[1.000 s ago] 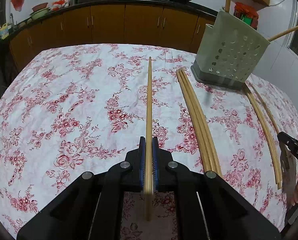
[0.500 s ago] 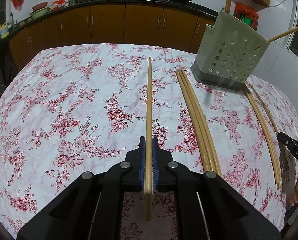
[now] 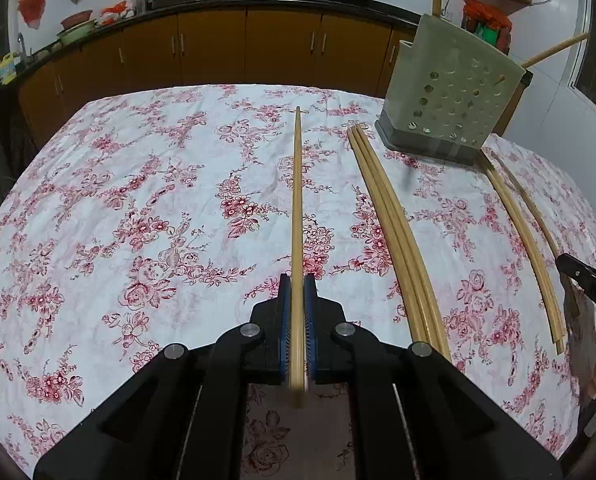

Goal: Organize utensils
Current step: 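Lift both chopsticks upright and carry them above the green holder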

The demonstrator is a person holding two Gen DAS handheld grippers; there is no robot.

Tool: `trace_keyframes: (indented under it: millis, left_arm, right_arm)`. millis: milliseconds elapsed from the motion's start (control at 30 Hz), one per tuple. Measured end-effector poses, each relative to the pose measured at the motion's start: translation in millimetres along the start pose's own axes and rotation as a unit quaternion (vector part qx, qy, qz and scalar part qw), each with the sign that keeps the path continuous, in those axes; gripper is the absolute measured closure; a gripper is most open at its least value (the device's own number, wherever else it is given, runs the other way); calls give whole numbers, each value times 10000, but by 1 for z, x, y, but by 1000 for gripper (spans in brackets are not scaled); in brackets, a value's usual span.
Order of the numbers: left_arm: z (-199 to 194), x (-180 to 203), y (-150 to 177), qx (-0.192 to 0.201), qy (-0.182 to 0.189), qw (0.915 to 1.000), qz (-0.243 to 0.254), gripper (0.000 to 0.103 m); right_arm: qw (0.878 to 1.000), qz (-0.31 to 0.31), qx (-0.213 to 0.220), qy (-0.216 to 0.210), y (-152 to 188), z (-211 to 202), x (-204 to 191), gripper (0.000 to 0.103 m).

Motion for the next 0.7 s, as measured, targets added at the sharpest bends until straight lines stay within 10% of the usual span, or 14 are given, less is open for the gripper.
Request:
trace_keyframes:
  millis: [700]
  left_arm:
    - [-108, -8, -92, 1752, 279, 9833, -401, 96]
  right_arm:
    - [9845, 110, 1749, -57, -81, -109, 5, 95]
Point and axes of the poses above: each gripper's, at about its wrist camera, not at the fingertips, and z roughly the way its jaws point, x to its right, y to its underside, the point moved 4 cm from there along z, roughly the way its jaws point, and after that the axes turned 4 degrees about -y, right-handed, at the moved point
